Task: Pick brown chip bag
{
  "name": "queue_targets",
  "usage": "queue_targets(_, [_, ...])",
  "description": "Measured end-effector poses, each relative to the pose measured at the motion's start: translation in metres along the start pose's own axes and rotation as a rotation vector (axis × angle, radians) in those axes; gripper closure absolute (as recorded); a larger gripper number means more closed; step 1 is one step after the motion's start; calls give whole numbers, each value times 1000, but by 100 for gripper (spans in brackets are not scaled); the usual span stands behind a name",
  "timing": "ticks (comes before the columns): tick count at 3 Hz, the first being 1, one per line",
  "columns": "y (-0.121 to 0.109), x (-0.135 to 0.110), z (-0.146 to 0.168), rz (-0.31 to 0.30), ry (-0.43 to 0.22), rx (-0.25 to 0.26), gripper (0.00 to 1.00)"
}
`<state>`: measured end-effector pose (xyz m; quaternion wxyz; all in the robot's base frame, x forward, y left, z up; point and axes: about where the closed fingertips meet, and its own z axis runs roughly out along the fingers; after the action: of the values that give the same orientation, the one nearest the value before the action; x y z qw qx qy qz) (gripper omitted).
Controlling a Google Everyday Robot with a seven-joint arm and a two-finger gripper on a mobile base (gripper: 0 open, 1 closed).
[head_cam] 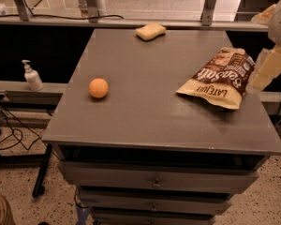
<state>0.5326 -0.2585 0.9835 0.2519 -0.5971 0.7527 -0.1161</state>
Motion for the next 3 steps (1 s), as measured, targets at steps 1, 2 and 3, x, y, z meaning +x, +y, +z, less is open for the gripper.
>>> queue_targets(1, [-36, 13, 25, -6, -19, 29, 0])
queue_targets(2, [-60, 25, 56, -36, -38, -3, 0])
queue_targets(3, [-67, 42, 90, -22, -48, -61, 0])
